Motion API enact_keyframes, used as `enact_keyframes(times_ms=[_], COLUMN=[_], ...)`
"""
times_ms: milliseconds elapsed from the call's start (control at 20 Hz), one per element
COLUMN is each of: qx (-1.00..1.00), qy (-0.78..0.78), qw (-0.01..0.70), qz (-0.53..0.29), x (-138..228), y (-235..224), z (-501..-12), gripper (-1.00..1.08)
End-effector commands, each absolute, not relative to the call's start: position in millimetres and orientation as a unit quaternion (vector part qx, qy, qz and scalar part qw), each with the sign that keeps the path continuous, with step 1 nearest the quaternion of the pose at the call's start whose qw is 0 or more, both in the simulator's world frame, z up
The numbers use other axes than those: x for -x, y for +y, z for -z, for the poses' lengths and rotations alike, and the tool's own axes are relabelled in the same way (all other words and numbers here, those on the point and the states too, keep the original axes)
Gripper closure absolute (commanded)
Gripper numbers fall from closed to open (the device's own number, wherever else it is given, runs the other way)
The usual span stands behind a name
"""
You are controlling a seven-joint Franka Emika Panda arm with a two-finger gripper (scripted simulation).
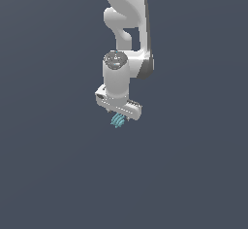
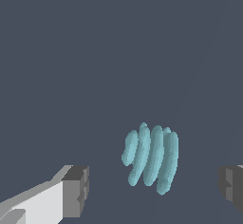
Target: Pick up the object and move it to a goal position.
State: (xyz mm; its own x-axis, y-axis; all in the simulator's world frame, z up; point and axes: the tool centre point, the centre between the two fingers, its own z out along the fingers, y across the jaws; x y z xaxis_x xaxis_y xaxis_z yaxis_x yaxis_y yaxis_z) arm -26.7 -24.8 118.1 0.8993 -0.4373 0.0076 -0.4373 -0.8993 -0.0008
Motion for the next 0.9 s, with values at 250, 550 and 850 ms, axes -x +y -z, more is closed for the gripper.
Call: enact_keyframes(times_ms=[250, 550, 850], qx=[-0.953, -0.944, -0.943], qy=[-0.302, -0.331, -0.332], qw=[0.0, 0.0, 0.0], qz=[-0.001, 0.0, 0.0], x=[40, 46, 46], y=[-29, -31, -31], z=[-102, -96, -95], gripper=[-0.92, -0.92, -0.92])
